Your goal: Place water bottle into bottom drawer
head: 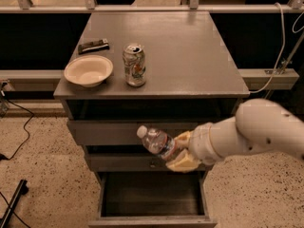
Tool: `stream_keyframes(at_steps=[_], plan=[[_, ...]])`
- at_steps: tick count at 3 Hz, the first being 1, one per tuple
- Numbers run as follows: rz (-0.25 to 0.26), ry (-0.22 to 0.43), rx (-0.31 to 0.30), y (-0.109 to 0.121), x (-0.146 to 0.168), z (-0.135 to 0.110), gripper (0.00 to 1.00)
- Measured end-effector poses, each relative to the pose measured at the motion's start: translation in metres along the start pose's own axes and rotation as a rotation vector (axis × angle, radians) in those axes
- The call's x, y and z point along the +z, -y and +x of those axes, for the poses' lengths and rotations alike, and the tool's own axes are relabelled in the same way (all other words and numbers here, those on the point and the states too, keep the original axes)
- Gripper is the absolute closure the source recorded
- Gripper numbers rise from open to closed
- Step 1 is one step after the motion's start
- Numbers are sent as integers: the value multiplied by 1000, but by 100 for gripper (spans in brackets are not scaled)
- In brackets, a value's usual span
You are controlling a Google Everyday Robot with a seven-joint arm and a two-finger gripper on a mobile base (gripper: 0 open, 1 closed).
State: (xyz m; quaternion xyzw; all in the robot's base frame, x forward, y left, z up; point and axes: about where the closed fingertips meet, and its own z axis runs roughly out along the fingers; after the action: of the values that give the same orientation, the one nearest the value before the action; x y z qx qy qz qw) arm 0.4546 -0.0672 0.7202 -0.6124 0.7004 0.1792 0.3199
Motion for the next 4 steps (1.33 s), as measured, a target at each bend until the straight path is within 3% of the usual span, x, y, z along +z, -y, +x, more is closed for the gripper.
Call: stream_keyframes(at_steps=[1, 3, 4], plan=[[-68, -45, 76, -30, 56, 39, 100], [-81, -76, -48, -36, 66, 49, 100], [-84, -153, 40, -29, 92, 80, 100]])
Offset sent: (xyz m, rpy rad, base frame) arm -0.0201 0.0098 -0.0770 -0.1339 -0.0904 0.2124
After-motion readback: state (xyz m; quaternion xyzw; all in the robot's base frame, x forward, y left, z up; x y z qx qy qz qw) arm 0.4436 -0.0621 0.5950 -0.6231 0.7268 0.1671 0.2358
